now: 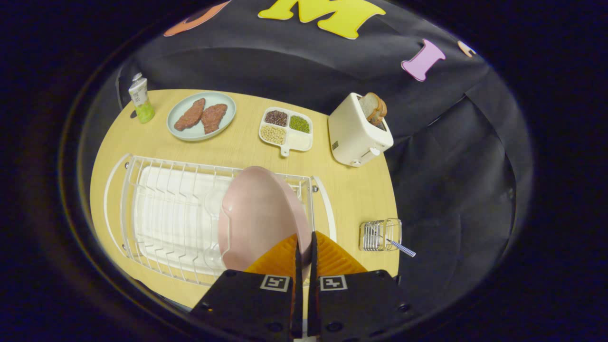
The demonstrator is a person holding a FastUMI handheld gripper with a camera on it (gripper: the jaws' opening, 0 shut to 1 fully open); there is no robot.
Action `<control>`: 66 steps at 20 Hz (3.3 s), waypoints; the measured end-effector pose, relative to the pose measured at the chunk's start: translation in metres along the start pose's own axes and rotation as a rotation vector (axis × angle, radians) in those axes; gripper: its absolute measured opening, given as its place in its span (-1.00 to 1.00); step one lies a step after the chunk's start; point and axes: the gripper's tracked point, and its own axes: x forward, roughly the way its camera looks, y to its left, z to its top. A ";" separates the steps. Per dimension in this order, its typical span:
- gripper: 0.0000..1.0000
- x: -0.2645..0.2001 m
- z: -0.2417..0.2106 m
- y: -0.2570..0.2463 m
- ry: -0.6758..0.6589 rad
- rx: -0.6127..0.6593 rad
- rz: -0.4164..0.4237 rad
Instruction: Take the plate from the dish rack, then take the spoon from the basket and place it into the plate.
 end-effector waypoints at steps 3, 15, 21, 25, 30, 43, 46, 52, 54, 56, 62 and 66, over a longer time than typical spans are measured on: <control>-0.87 -0.016 0.004 -0.004 -0.053 0.011 -0.074; -0.88 -0.073 -0.014 -0.032 -0.305 0.050 -0.106; -0.88 -0.060 -0.093 -0.033 -0.276 0.107 0.177; -0.88 -0.041 -0.146 -0.034 -0.238 0.122 0.335; -0.88 -0.015 -0.203 -0.031 -0.218 0.142 0.495; -0.87 0.083 -0.279 -0.014 -0.037 0.274 0.703; -0.84 0.100 -0.288 -0.011 0.001 0.305 0.773; -0.72 0.115 -0.292 -0.012 -0.025 0.288 0.810; -0.71 0.120 -0.291 -0.019 -0.078 0.260 0.760; -0.24 0.117 -0.286 -0.022 -0.137 0.237 0.752; 0.95 0.111 -0.261 -0.060 -0.402 0.236 0.592; 0.94 0.101 -0.250 -0.081 -0.531 0.267 0.597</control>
